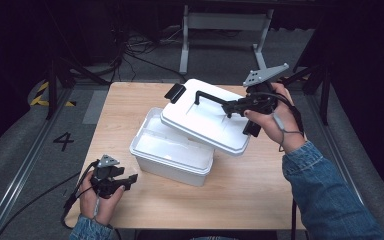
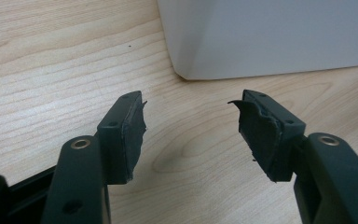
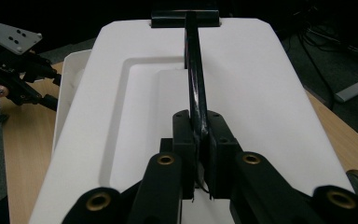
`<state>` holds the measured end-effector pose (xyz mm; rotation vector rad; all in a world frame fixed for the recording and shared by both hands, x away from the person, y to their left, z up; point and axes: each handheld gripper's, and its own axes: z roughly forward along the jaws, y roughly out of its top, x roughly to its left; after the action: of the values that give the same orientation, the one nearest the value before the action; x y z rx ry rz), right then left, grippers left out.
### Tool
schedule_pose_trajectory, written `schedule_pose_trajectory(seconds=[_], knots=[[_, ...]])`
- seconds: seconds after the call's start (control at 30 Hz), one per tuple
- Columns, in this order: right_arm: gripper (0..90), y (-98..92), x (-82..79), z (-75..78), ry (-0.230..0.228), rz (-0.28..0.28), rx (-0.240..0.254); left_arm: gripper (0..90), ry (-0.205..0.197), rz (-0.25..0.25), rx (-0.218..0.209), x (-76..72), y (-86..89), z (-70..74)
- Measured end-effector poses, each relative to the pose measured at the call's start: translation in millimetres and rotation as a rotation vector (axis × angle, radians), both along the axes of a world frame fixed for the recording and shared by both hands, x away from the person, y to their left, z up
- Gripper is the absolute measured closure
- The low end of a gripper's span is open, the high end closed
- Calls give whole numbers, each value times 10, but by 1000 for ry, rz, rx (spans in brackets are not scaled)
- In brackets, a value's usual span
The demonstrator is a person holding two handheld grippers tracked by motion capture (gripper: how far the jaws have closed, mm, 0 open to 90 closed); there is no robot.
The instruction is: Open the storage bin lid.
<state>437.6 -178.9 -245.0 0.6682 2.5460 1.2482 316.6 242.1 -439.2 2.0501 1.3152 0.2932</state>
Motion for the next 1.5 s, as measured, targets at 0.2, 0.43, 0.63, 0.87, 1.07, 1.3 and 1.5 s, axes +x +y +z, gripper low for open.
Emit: schedule_pose_trajectory(seconds=[0.2, 0.43, 0.63, 0.87, 1.07, 1.3, 1.5], knots=[[849, -224, 24, 19, 0, -46, 7, 414, -4, -3, 9, -4, 5, 1], [849, -523, 98, -24, 7, -104, 1, 414, 0, -3, 11, -23, 3, 8], [849, -746, 166, -124, 30, -156, -3, 414, -6, 7, 9, -34, 3, 7], [849, -1002, 239, -265, 51, -217, -11, 413, -5, 10, 10, -44, 4, 5], [849, -1165, 307, -368, 72, -262, -6, 412, -6, 10, 11, -44, 2, 6], [849, -1293, 394, -555, 99, -302, -16, 408, 0, 6, 18, -44, -1, 5], [849, -1343, 456, -789, 119, -319, -39, 408, -7, 10, 17, -42, 5, 6]])
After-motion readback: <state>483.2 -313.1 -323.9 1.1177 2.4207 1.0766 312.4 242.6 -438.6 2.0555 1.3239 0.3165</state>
